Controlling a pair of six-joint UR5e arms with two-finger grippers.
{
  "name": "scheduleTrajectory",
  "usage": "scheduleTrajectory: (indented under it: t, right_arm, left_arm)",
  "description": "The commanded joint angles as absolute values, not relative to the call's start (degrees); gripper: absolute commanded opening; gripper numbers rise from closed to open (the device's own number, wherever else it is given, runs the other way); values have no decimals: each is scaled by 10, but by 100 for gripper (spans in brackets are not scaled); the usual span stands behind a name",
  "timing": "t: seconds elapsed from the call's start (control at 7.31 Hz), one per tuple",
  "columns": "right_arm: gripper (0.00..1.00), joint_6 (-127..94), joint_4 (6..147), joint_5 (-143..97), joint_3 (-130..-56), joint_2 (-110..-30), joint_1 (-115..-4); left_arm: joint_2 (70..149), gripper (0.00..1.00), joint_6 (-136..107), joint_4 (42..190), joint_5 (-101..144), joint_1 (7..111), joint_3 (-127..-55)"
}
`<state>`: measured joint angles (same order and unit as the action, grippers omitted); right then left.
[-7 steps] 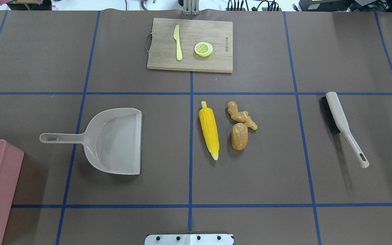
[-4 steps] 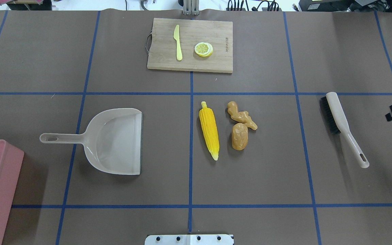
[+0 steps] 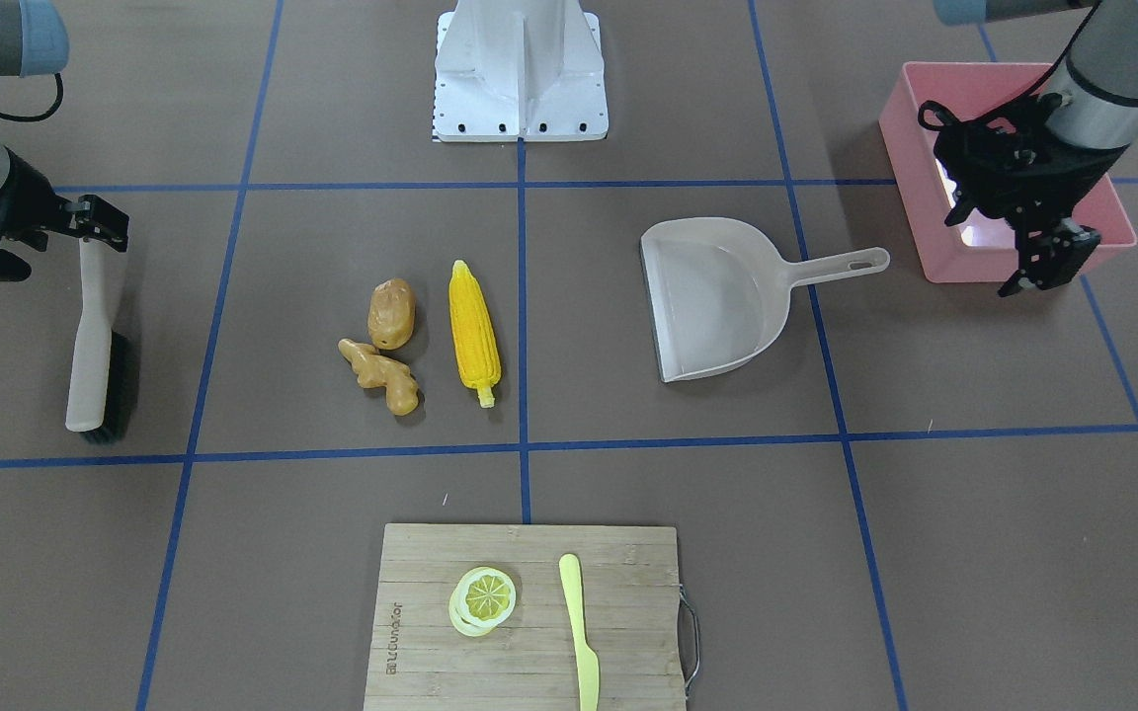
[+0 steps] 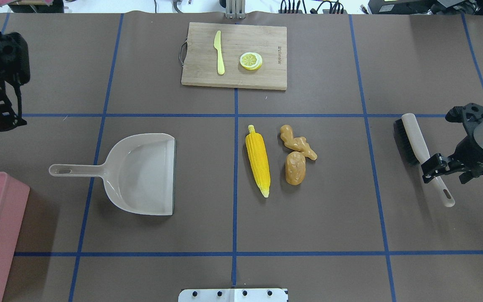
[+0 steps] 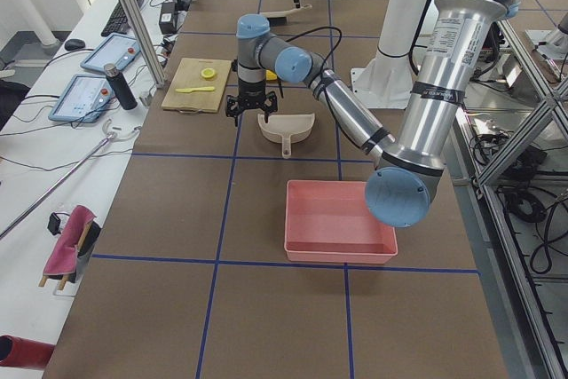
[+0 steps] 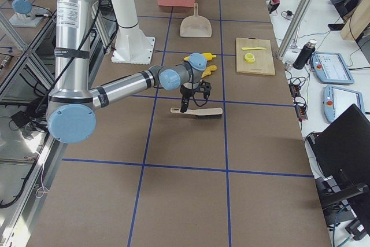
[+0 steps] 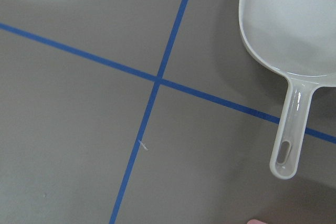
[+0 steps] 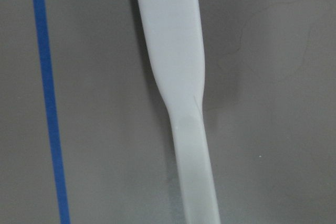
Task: Sweep and dump trash into bin
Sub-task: 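Grasp the white dustpan handle with left gripper while right grasps brush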
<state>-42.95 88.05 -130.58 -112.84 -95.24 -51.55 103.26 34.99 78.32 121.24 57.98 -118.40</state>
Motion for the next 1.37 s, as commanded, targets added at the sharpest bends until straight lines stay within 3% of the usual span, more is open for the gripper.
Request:
scheduleTrajectory:
  t: [0.0, 0.27, 0.41, 0.55, 0.68, 0.82, 1.23]
  right_arm:
    - [100, -430, 881, -1303, -1109, -960, -502]
    - [98, -427, 876, -1303, -1093, -960, -490]
    - [88, -427, 876, -1303, -1089, -960, -484]
    - [43, -428, 879, -1303, -1088, -959, -484]
    - [10, -428, 882, -1303, -1088, -958, -483]
    - [0, -427, 882, -1303, -1087, -959, -483]
    - [0, -429, 883, -1308, -1094, -952, -485]
  left_arm:
    - [1023, 98, 352, 801, 1206, 527, -1180]
    - [1016, 98, 352, 802, 1207, 505, -1171]
    - [1011, 98, 347, 801, 1207, 504, -1168]
    - [1012, 98, 347, 808, 1208, 498, -1158]
    - [1013, 98, 345, 809, 1208, 486, -1155]
    - [1012, 98, 321, 826, 1208, 483, -1148]
    - [1005, 98, 272, 913, 1176, 463, -1120]
